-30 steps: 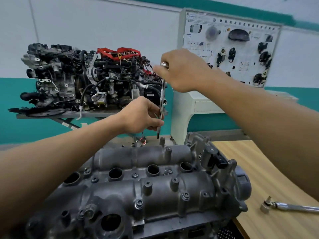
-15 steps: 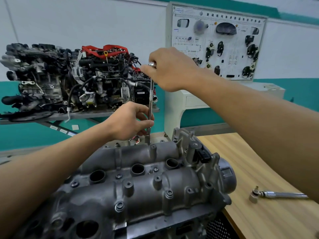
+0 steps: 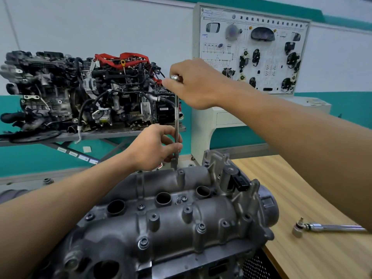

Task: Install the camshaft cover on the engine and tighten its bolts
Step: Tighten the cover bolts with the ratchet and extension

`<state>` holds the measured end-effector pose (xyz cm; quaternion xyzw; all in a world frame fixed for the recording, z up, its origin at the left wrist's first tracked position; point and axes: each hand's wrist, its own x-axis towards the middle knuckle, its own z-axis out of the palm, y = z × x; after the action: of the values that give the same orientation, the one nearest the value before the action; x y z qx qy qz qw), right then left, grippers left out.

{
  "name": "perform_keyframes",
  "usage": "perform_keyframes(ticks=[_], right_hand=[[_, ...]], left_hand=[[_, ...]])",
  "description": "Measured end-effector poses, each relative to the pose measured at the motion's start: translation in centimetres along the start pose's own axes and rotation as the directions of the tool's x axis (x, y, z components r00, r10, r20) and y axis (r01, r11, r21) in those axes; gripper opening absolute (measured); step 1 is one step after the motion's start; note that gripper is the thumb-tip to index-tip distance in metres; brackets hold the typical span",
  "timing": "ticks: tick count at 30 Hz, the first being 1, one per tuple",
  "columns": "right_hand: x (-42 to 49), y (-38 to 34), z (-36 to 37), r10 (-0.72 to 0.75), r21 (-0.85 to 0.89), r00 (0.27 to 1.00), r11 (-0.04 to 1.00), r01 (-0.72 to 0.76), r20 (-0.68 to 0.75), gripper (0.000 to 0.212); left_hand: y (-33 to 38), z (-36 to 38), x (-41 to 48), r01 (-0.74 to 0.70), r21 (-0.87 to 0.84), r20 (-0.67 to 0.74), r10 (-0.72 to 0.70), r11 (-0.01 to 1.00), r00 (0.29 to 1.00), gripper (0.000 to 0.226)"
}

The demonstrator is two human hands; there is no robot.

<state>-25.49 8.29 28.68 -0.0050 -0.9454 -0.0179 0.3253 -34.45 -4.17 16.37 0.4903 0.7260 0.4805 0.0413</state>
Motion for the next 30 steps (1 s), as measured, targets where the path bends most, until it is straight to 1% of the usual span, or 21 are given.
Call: perform_keyframes(ticks=[4,8,12,14,17,19,20,21,23,26,28,30], right_hand=[[-0.7,0.3,-0.6,-0.058,0.138,0.997,0.989,0.051,0.044,0.041],[-0.6,0.6,-1.8,-0.042,0.171,0.987,0.985,0.015,0.155,0.044],[0.2,0.6,-2.9,-0.007,0.028,0.959,1.000,0.000,0.283,0.051],[0.6,0.2,-3.3,-0.017,-0.064,0.946,0.997,0.040,0.324,0.055],[1.3,-0.6,-3.7,-0.024,-0.260,0.953,0.960,0.107,0.301,0.061],[1.8,-1.5,-4.1,-0.009,-0.387,0.961,0.914,0.121,0.278,0.061],[2.0,-1.9,-4.3,0.010,-0.435,0.956,0.892,0.123,0.292,0.061],[2.3,-2.3,-4.5,0.036,-0.457,0.944,0.881,0.125,0.327,0.060],[2.9,-3.1,-5.1,0.096,-0.462,0.893,0.877,0.133,0.439,0.060],[3.7,-3.5,-6.4,0.139,-0.468,0.832,0.870,0.156,0.537,0.050],[4.0,-3.3,-7.1,0.142,-0.455,0.805,0.874,0.171,0.576,0.032],[4.0,-2.8,-7.1,0.110,-0.372,0.792,0.916,0.154,0.600,0.014]], left_hand=[[-0.1,0.1,0.0,-0.021,0.029,-0.002,0.021,0.999,1.000,0.009],[-0.2,0.0,-0.1,-0.042,0.037,-0.003,0.042,0.998,0.999,0.010],[-0.3,-0.2,-0.2,-0.018,0.040,0.022,0.017,0.999,1.000,0.008],[-0.2,-0.3,-0.3,-0.001,0.039,0.038,-0.001,0.999,0.999,0.006],[-0.1,-0.2,-0.4,0.018,0.018,0.032,-0.019,1.000,0.999,0.006],[0.0,0.0,-0.5,0.020,0.010,0.015,-0.020,1.000,1.000,0.008],[0.0,0.1,-0.5,0.015,0.013,0.007,-0.016,1.000,1.000,0.010],[0.0,0.1,-0.5,0.010,0.018,0.001,-0.010,1.000,1.000,0.011],[-0.1,0.1,-0.5,-0.001,0.023,0.003,0.001,1.000,1.000,0.015],[0.0,0.0,-0.5,-0.024,0.036,0.028,0.023,0.999,0.999,0.023],[0.1,0.0,-0.4,-0.049,0.070,0.049,0.045,0.996,0.998,0.021],[0.3,0.0,-0.3,-0.066,0.092,0.066,0.060,0.994,0.996,0.016]])
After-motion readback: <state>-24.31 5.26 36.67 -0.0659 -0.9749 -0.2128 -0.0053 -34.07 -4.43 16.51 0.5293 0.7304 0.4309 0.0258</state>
